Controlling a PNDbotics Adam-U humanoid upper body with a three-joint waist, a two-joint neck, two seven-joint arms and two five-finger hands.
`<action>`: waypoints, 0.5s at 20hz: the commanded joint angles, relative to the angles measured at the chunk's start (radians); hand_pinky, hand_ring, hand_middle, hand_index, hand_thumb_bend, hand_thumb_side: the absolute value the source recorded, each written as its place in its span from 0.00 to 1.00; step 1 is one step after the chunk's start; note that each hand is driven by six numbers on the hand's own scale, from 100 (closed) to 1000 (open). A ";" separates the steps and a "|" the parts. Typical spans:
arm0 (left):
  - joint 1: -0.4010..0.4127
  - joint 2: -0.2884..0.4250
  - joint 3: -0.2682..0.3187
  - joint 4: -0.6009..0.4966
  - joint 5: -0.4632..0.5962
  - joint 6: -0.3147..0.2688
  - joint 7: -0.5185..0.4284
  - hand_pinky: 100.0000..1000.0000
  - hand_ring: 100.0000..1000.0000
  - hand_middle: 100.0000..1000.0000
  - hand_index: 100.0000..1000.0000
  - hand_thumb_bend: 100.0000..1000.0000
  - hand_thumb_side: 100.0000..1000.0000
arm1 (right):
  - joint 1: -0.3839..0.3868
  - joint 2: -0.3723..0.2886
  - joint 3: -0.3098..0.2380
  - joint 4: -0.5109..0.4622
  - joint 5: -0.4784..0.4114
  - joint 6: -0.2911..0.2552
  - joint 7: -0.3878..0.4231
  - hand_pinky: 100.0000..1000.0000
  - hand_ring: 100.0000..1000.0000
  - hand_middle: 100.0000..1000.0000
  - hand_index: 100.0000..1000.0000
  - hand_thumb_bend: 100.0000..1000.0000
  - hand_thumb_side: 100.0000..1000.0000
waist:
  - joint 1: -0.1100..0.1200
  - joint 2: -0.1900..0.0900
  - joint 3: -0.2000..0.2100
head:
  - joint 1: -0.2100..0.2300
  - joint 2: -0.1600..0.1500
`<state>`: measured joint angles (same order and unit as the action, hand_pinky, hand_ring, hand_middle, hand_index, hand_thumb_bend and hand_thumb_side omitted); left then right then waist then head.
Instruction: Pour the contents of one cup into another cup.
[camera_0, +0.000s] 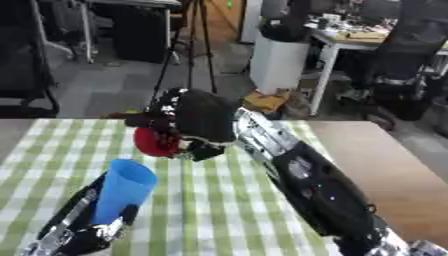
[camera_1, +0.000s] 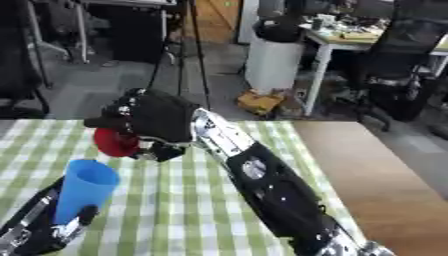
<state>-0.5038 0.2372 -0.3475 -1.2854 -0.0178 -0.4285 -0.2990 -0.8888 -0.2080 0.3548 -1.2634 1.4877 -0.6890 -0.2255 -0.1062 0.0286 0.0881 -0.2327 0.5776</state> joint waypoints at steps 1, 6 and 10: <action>-0.018 -0.002 0.009 -0.020 0.003 0.000 0.002 0.25 0.39 0.42 0.68 0.00 0.43 | -0.028 -0.024 0.001 -0.020 0.047 0.005 -0.026 0.49 0.37 0.43 0.94 0.00 0.02 | 0.005 -0.016 0.001 | -0.005 -0.004; -0.019 -0.007 0.009 -0.017 0.001 0.000 0.001 0.25 0.39 0.42 0.68 0.00 0.43 | -0.036 -0.023 0.015 -0.017 0.116 0.012 -0.053 0.49 0.39 0.45 0.94 0.00 0.02 | 0.005 -0.019 0.005 | -0.008 -0.002; -0.019 -0.011 0.008 -0.014 0.000 -0.001 0.000 0.25 0.39 0.42 0.68 0.00 0.43 | -0.045 -0.025 0.029 -0.028 0.167 0.017 -0.073 0.49 0.41 0.47 0.93 0.00 0.01 | 0.003 -0.021 0.008 | -0.012 0.000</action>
<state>-0.5038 0.2283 -0.3475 -1.2849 -0.0178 -0.4286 -0.2991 -0.9073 -0.2095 0.3863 -1.2692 1.6344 -0.6739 -0.2885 -0.1075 0.0205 0.0963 -0.2401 0.5778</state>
